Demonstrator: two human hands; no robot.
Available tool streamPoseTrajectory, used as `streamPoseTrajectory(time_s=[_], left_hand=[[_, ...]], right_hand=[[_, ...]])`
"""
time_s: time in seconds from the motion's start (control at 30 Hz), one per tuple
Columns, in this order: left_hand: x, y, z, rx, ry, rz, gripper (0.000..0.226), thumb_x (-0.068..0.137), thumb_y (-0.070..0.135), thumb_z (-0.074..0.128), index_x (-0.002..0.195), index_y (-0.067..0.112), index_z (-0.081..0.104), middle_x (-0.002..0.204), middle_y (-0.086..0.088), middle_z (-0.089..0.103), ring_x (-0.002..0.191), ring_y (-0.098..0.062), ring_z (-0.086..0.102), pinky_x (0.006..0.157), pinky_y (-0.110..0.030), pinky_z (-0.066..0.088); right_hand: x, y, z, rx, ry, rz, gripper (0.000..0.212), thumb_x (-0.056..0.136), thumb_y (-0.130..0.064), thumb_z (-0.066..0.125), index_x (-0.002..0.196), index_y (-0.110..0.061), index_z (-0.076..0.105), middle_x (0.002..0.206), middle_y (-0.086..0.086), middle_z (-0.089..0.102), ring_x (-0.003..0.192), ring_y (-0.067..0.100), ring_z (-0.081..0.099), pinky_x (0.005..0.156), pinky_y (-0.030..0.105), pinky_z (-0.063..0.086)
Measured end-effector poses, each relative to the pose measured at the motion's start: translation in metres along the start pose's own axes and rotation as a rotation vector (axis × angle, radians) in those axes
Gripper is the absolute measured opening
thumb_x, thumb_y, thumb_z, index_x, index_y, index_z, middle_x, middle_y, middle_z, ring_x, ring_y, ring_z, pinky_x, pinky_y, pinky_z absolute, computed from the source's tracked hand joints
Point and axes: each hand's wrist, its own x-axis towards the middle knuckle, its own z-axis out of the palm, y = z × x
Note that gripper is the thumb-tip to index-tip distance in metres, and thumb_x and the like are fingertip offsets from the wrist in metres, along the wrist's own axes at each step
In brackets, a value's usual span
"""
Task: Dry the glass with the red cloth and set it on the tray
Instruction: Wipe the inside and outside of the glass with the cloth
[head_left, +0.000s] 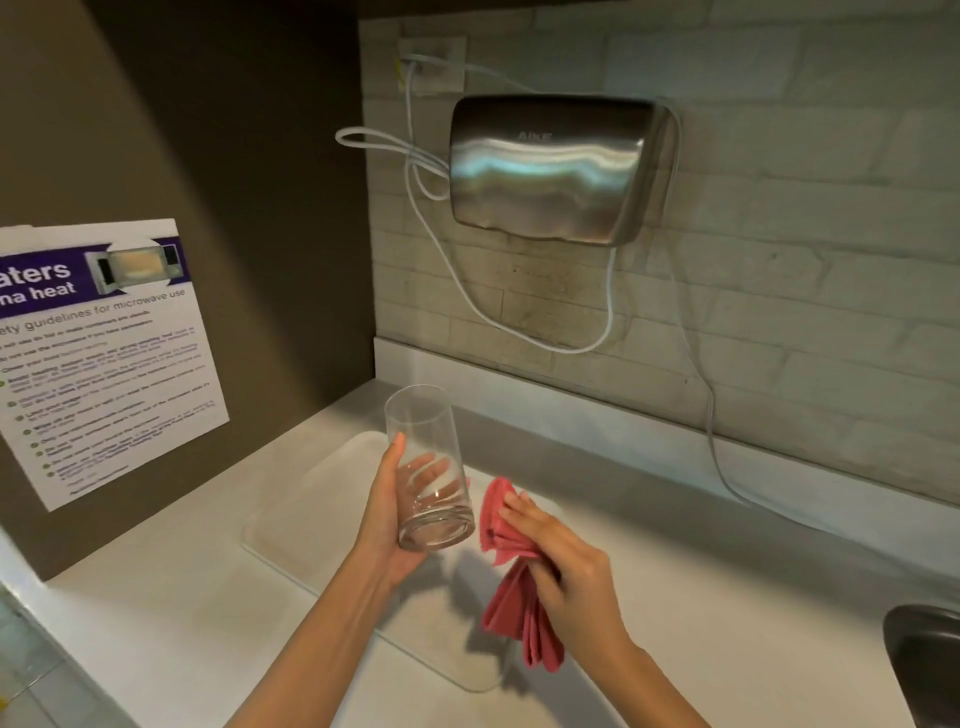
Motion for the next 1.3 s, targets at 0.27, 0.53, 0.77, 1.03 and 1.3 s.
streamPoseTrajectory(time_s=[0.27,0.53,0.77,1.03,1.3], left_hand=[[-0.006,-0.021,0.004,0.097,-0.084,-0.105,0.071,0.075,0.055,0.062,0.129,0.011,0.051,0.124,-0.018,0.064,0.093,-0.033,0.067,0.073,-0.046,0.057],[-0.003,-0.01,-0.005,0.224,-0.197,-0.056,0.044,0.069,0.06,0.056,0.077,0.025,0.081,0.082,-0.007,0.079,0.074,-0.022,0.075,0.057,-0.031,0.059],[-0.007,-0.027,-0.005,0.194,-0.256,-0.058,0.044,0.073,0.055,0.062,0.104,0.026,0.074,0.101,-0.011,0.076,0.088,-0.03,0.073,0.069,-0.044,0.058],[0.0,-0.015,-0.008,0.182,-0.248,0.0,0.043,0.076,0.052,0.059,0.091,0.016,0.079,0.092,-0.014,0.077,0.081,-0.029,0.074,0.063,-0.036,0.059],[-0.009,-0.024,0.002,0.212,-0.259,-0.018,0.048,0.079,0.048,0.059,0.118,0.022,0.063,0.107,-0.019,0.071,0.083,-0.034,0.071,0.068,-0.046,0.059]], right_hand=[[0.05,-0.027,0.007,0.239,0.189,0.328,0.038,0.092,0.001,0.055,0.119,-0.025,0.062,0.114,-0.011,0.068,0.106,0.001,0.061,0.092,0.017,0.046],[0.014,-0.018,0.015,-0.021,-0.362,-0.201,0.04,0.093,-0.002,0.05,0.133,-0.002,0.046,0.144,0.009,0.039,0.14,0.023,0.024,0.116,0.035,0.018],[0.067,-0.005,0.004,-0.034,-0.212,0.045,0.049,0.088,0.011,0.052,0.134,-0.009,0.048,0.146,0.007,0.04,0.139,0.02,0.026,0.113,0.041,0.026],[0.038,-0.004,0.022,-0.144,-0.387,-0.237,0.065,0.075,0.012,0.069,0.134,-0.007,0.047,0.146,0.003,0.033,0.141,0.019,0.018,0.116,0.035,0.015],[0.062,-0.006,0.006,-0.023,-0.136,0.04,0.047,0.088,0.011,0.051,0.132,-0.008,0.051,0.145,0.009,0.041,0.137,0.02,0.031,0.112,0.041,0.028]])
